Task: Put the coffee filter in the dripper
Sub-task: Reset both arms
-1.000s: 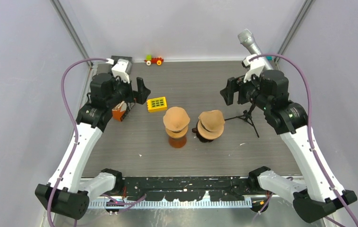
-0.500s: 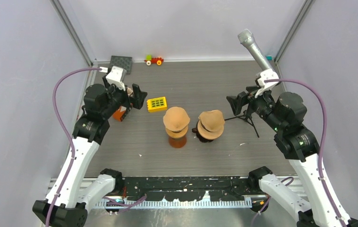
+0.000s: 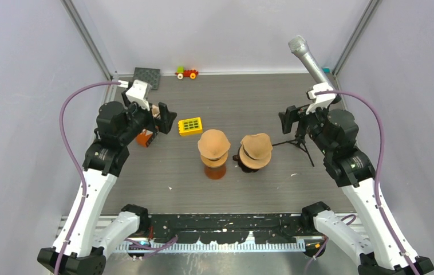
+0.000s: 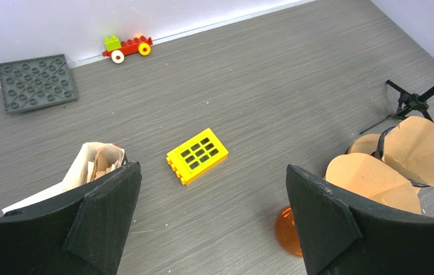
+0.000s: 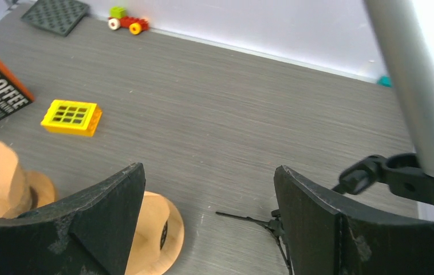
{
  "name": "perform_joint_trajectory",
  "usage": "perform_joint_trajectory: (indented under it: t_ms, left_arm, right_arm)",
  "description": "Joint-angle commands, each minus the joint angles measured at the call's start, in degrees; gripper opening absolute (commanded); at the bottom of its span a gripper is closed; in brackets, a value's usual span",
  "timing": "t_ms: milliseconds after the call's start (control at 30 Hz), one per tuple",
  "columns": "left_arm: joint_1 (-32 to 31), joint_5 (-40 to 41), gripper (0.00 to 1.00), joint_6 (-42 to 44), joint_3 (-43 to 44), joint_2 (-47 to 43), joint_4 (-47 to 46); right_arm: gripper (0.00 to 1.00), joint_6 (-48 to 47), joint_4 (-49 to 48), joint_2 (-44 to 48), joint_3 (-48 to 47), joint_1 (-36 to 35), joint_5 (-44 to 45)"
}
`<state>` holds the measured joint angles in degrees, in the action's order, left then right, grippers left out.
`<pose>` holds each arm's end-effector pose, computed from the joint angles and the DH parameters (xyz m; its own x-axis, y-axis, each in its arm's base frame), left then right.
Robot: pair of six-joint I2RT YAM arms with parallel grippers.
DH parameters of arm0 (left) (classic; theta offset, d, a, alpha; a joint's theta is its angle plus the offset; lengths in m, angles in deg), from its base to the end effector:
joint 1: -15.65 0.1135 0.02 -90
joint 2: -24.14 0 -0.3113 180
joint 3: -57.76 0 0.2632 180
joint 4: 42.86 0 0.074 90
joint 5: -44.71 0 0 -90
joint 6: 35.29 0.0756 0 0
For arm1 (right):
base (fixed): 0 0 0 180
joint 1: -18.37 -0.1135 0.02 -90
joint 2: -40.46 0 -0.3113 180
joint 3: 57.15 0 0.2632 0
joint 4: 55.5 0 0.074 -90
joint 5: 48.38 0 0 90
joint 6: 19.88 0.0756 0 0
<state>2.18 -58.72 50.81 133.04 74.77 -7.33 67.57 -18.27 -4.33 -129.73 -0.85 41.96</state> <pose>0.1969 -0.0652 0.4361 -0.2136 -0.0169 -0.9768 0.4349 0.8937 -0.1105 0.1696 0.0587 0.4310 -0.1403 -0.0960 -0.9854 -0.3302 0.9428 -0.0449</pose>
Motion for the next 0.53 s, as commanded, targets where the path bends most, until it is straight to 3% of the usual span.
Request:
perform_joint_trajectory:
  t_ms: [0, 500]
  left_arm:
    - [0.3, 1.8, 1.0, 2.0, 1.2, -0.9, 0.0]
    - [0.3, 1.8, 1.0, 1.5, 0.1, -0.7, -0.6]
  right_arm:
    - [0.87, 1.8, -4.7, 0.3, 0.2, 0.8, 6.4]
    - [0.87, 1.8, -5.0, 1.2, 1.0, 1.3, 4.5]
